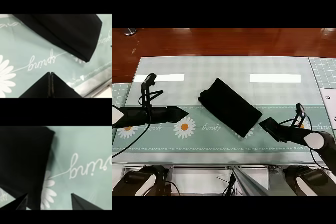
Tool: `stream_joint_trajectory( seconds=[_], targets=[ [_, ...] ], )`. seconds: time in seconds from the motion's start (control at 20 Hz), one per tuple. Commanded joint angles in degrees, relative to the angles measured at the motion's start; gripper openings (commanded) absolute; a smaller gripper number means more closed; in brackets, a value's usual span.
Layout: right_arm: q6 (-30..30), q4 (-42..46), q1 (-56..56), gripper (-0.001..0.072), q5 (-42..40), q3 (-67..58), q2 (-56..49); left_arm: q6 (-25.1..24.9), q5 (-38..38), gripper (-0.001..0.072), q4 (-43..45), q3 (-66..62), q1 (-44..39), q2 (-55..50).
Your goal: Fold the shirts.
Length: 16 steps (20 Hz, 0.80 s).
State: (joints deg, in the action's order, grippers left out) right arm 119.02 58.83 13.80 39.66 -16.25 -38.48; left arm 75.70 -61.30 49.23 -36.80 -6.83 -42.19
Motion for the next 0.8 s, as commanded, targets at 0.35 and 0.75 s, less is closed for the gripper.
stream_joint_trajectory(
  seconds=[0.35,0.75],
  targets=[
    [-29.3,-26.2,0.3,0.0598,-2.0,-13.6,-32.2,1.0,2.9,0.0022,-0.3,2.0,-1.8,0.0],
    [-38.6,-20.3,0.3,0.0037,16.1,-42.6,-38.2,1.0,3.9,0.0022,-0.3,2.0,-1.8,0.0]
  ],
)
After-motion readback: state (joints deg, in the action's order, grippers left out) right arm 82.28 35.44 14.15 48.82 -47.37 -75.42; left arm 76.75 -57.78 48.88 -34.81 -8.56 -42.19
